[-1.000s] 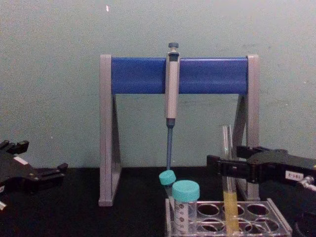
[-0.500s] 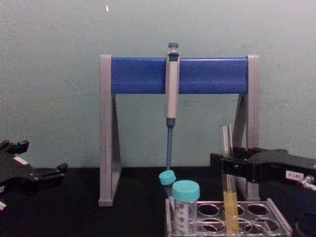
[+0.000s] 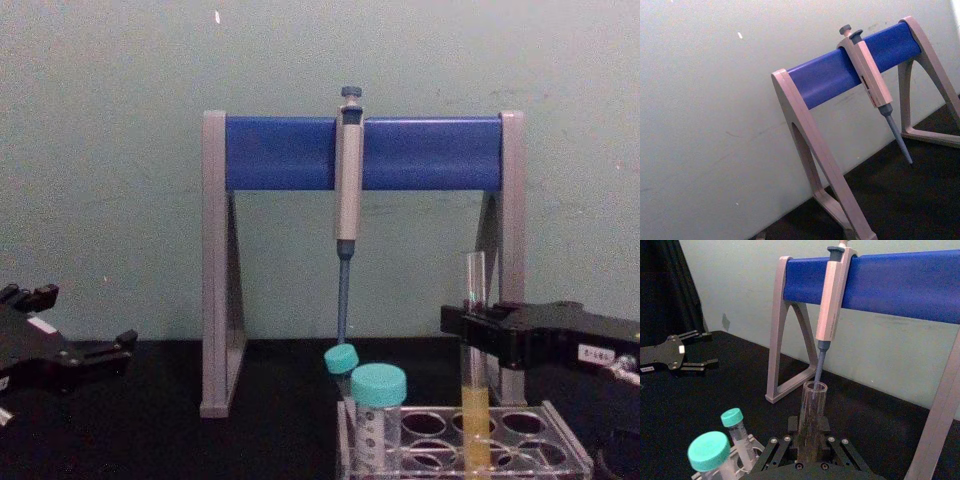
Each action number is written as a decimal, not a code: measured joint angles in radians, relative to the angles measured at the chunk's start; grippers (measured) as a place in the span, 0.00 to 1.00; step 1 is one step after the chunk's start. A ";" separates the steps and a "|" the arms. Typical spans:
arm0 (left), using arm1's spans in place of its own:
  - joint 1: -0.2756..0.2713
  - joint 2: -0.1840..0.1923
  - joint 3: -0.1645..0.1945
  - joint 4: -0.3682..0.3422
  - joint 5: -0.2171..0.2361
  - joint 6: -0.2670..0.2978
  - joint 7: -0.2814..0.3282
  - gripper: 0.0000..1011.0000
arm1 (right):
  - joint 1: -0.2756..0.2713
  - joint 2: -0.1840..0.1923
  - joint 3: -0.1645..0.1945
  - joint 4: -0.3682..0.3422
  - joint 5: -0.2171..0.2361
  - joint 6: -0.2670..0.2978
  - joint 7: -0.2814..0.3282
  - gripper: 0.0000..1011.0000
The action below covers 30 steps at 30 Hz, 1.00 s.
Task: Pick up the test tube from the test tube rack, shake it, then place it back into the test tube rack.
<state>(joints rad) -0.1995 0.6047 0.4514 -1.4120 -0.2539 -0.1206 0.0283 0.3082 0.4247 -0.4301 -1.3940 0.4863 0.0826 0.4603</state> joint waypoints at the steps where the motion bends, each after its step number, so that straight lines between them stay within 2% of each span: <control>1: 0.000 0.000 0.000 0.000 0.000 0.000 0.000 0.99 | 0.000 0.000 0.000 0.000 0.000 0.000 0.000 0.25; 23: 0.000 0.000 0.000 0.000 0.000 0.000 0.000 0.99 | -0.003 0.000 0.003 -0.001 0.002 -0.004 0.005 0.23; 30: 0.000 0.000 0.000 0.000 0.000 0.000 0.000 0.99 | -0.020 0.001 0.031 -0.024 0.049 -0.028 0.033 0.23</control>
<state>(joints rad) -0.1995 0.6047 0.4514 -1.4120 -0.2539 -0.1205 0.0283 0.2885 0.4256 -0.3992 -1.4177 0.5349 0.0547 0.4935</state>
